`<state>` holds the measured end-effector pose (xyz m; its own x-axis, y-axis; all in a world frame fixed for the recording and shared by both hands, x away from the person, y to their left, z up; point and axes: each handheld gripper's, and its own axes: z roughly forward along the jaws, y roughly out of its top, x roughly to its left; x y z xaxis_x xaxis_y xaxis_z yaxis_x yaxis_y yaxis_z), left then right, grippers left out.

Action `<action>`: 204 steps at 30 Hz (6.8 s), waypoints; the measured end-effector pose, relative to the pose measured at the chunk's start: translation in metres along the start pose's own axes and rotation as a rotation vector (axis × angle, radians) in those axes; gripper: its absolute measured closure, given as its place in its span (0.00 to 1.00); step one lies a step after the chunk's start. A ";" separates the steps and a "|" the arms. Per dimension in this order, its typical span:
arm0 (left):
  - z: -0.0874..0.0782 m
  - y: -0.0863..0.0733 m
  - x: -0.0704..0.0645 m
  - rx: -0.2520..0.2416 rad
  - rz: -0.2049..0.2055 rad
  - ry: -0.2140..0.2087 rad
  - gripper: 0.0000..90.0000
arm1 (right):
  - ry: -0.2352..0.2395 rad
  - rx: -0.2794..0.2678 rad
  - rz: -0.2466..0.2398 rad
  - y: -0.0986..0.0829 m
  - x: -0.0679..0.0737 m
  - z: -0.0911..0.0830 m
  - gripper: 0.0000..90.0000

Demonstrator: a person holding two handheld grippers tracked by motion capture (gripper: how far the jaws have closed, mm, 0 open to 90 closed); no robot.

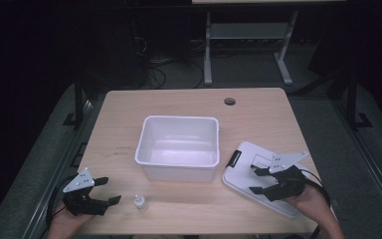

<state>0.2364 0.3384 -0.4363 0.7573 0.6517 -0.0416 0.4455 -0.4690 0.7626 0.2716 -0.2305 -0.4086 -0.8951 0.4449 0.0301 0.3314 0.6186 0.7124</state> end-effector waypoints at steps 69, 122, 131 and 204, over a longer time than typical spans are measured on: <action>0.050 0.069 -0.051 0.339 0.297 -0.255 0.57 | 0.016 -0.023 0.004 -0.014 0.019 0.025 0.30; 0.007 0.096 -0.042 0.309 0.297 -0.232 0.66 | 0.018 -0.016 -0.013 -0.005 0.019 0.028 0.27; -0.007 0.107 -0.041 0.308 0.311 -0.214 0.66 | 0.015 -0.014 -0.020 -0.003 0.019 0.029 0.26; 0.014 0.224 -0.008 0.298 0.360 -0.182 0.67 | 0.006 -0.054 0.000 -0.006 0.013 0.018 0.24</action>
<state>0.3371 0.2195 -0.2743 0.9472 0.3153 0.0582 0.2377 -0.8124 0.5325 0.2632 -0.2165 -0.4255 -0.8972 0.4404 0.0341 0.3147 0.5831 0.7490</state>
